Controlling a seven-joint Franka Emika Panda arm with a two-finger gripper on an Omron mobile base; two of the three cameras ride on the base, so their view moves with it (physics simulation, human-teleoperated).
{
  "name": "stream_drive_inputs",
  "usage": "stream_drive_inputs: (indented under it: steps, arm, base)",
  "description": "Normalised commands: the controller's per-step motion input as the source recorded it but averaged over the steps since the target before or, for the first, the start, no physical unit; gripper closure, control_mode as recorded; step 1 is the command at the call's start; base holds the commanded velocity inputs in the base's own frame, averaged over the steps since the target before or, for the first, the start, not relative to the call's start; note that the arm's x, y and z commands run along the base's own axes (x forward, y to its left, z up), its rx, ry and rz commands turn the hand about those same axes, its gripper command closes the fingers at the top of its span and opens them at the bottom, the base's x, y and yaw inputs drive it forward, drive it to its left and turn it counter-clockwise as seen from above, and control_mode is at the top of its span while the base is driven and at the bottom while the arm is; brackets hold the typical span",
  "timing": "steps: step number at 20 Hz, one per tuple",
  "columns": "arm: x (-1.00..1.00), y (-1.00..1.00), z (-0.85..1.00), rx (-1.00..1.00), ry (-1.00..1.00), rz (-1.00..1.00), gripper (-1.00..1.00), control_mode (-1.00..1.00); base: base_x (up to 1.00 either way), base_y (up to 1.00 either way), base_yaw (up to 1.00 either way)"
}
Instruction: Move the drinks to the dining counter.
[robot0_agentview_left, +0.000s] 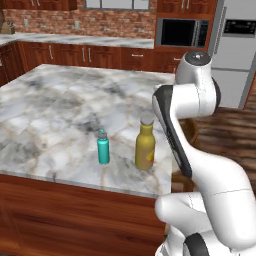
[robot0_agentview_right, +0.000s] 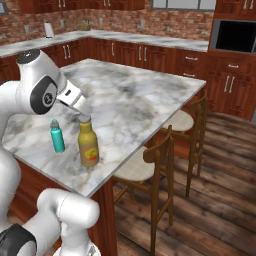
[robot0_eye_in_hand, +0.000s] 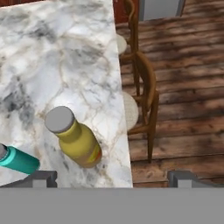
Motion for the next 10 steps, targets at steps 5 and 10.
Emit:
stream_drive_inputs:
  steps: [5, 10]
  arm:
    - [-0.63, 0.00, -0.14, 0.00, 0.00, 0.05, -1.00, -1.00]
    - [-0.44, 0.00, 0.00, 0.00, -0.01, 0.19, -1.00, -1.00]
  base:
    - [0.00, 0.00, 0.00]
    - [0.00, 0.00, 0.00]
